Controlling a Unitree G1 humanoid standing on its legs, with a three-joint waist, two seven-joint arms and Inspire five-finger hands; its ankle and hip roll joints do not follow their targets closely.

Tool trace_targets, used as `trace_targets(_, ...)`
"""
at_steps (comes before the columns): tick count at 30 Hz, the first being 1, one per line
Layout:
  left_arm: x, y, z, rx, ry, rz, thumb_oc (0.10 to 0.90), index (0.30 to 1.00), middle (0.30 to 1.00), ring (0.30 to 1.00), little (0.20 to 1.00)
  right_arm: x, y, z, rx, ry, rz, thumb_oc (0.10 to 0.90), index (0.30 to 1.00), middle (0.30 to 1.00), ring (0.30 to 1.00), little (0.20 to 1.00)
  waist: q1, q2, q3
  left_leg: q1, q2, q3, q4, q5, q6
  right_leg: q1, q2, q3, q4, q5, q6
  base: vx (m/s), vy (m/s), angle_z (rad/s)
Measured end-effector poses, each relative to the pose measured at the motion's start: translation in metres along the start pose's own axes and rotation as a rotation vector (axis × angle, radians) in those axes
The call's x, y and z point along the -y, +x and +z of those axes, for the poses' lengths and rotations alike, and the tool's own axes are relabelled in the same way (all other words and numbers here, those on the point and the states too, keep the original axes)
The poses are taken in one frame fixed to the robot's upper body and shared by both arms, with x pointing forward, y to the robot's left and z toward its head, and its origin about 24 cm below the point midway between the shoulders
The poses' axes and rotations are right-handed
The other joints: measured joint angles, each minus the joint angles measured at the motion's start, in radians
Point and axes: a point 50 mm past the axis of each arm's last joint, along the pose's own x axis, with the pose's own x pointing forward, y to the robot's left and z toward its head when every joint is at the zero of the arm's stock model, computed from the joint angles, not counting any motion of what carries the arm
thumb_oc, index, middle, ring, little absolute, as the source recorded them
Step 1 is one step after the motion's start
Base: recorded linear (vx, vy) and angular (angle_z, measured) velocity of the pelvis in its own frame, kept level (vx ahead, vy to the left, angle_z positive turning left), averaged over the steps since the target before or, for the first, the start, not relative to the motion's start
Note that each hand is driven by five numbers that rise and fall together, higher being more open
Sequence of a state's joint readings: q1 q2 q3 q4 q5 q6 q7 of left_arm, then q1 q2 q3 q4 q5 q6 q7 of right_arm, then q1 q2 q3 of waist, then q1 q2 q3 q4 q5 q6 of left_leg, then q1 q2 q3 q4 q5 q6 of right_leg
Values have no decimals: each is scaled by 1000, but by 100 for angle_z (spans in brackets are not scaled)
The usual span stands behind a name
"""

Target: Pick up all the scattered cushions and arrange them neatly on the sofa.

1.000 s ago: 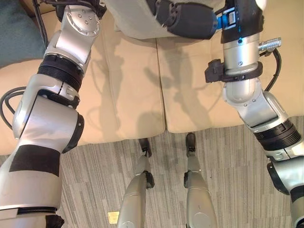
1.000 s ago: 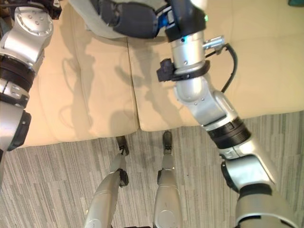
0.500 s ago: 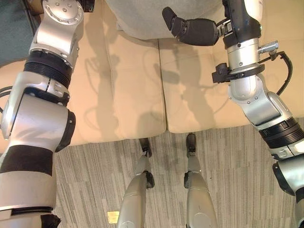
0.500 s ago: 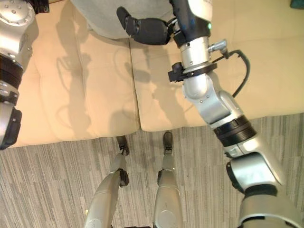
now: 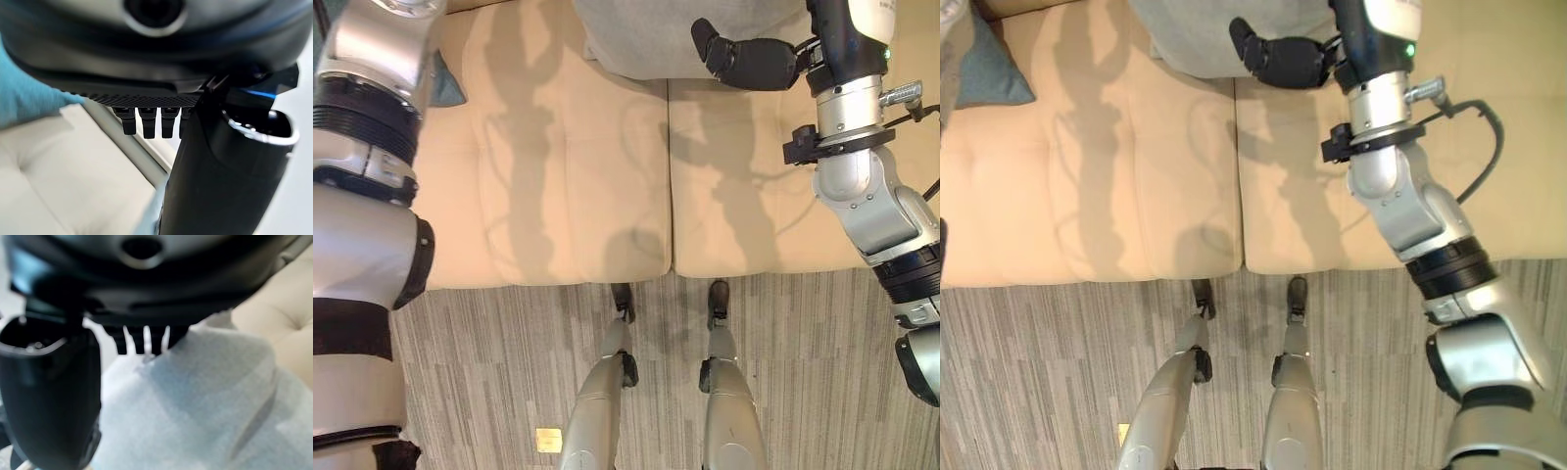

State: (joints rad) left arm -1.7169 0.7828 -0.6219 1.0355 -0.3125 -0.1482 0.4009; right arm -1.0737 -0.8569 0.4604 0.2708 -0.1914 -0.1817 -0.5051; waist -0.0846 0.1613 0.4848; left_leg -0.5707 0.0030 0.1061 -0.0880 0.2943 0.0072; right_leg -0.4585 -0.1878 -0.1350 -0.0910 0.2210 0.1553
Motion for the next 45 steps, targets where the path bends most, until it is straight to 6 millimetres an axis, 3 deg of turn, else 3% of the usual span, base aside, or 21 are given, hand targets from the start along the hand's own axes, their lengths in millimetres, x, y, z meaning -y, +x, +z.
trace_targets(3, -31, 5, -6, -3, 54, 50, 800, 900, 900, 900, 900, 14, 3, -7, -24, -37, -36, 800, 900, 900, 900, 900, 17, 15, 6, 1, -1, -8, 0, 2, -2, 7, 0, -12, 0, -2, 0, 41, 4, 8)
trace_targets(7, -107, 6, -17, -20, 148, 202, 800, 900, 900, 900, 900, 20, 4, -15, -52, -60, -39, 800, 900, 900, 900, 900, 25, 21, 9, 13, 2, -17, 0, 4, -5, 26, 2, -27, 0, -6, -4, 29, 9, 7)
trace_targets(11, -155, 1, -17, -21, 111, 345, 800, 900, 900, 900, 900, 32, 4, -20, -71, -80, -61, 800, 900, 900, 900, 900, 70, 34, 5, 28, 3, -35, 0, 0, -9, 49, 3, -34, 0, -21, -5, 22, -10, 8)
trace_targets(13, -166, -9, -23, 9, 52, 379, 800, 900, 900, 900, 900, 38, 3, -23, -79, -92, -74, 800, 900, 900, 900, 900, 82, 40, 4, 38, 3, -38, 0, 0, -10, 63, 7, -41, 0, -24, -7, 50, -18, 7)
trace_targets(16, -159, -30, -45, 21, 6, 346, 800, 900, 900, 900, 900, 46, -1, -27, -100, -91, -105, 800, 900, 900, 900, 900, 100, 45, 4, 69, -1, -45, 0, -9, -21, 98, 4, -49, 0, -32, -6, 63, -10, 11)
trace_targets(20, -142, -78, -110, -143, 110, 178, 800, 900, 900, 900, 900, 71, -2, -30, -91, -141, -159, 800, 900, 900, 900, 900, 120, 50, 5, 145, -4, -59, 0, -34, -28, 182, -1, -54, -1, -55, -4, 85, -21, 10)
trace_targets(23, -153, -115, -151, -301, 96, 208, 800, 900, 900, 900, 900, 97, -1, -26, -83, -124, -279, 800, 900, 900, 900, 900, 132, 51, 3, 174, 0, -70, 0, -36, -28, 219, 4, -57, 0, -73, -10, 102, -31, 12)
trace_targets(25, -154, -137, -170, -376, 36, 248, 800, 900, 900, 900, 900, 100, -13, -31, -105, -124, -293, 800, 900, 900, 900, 900, 130, 51, 3, 209, 1, -77, 0, -36, -28, 261, 6, -72, 0, -77, -10, 95, -44, 19)
trace_targets(31, -172, -234, -221, -634, 12, 285, 800, 900, 900, 900, 900, 102, -89, -60, -272, -216, -155, 800, 900, 900, 900, 900, 133, 25, -49, 269, 3, -94, 0, -63, -34, 335, 12, -86, 0, -117, -11, 89, -73, 13)
trace_targets(33, -171, -280, -238, -768, 18, 253, 800, 900, 900, 900, 900, 106, -136, -82, -430, -304, -29, 800, 900, 900, 900, 900, 131, 11, -71, 299, 2, -97, 0, -75, -42, 370, 10, -97, -1, -127, -6, 67, -65, 11)
trace_targets(34, -171, -293, -241, -803, 24, 244, 800, 900, 900, 900, 900, 109, -152, -87, -477, -324, 0, 800, 900, 900, 900, 900, 130, 3, -81, 305, 0, -98, 0, -79, -44, 377, 8, -98, -1, -133, -7, 76, -67, 5)
trace_targets(37, -175, -369, -256, -1030, 21, 254, 800, 900, 900, 900, 900, 128, -228, -115, -769, -434, 106, 800, 900, 900, 900, 900, 124, -37, -110, 351, -1, -90, 0, -100, -43, 419, 6, -96, -1, -147, -7, 28, -45, -7)
trace_targets(40, -181, -447, -257, -1280, 69, 216, 800, 900, 900, 900, 900, 145, -311, -130, -1134, -492, 155, 800, 900, 900, 900, 900, 117, -90, -193, 385, -1, -83, -1, -127, -46, 449, 2, -92, -1, -170, -10, -24, -38, -7)
trace_targets(42, -186, -502, -250, -1469, 91, 214, 800, 900, 900, 900, 900, 152, -354, -132, -1314, -508, 205, 800, 900, 900, 900, 900, 104, -113, -258, 418, 0, -67, -2, -138, -42, 475, 1, -82, -1, -178, -8, -64, -47, -17)
trace_targets(44, -186, -556, -236, -1674, 110, 209, 800, 900, 900, 900, 900, 155, -385, -131, -1458, -498, 243, 800, 900, 900, 900, 900, 86, -123, -333, 441, 3, -58, -6, -151, -46, 489, 1, -75, -1, -188, -11, -62, -53, -20)
trace_targets(45, -183, -570, -232, -1722, 128, 176, 800, 900, 900, 900, 900, 152, -396, -131, -1503, -482, 253, 800, 900, 900, 900, 900, 76, -125, -348, 454, 6, -57, -5, -152, -47, 502, 3, -75, -1, -189, -12, -40, -41, -9)
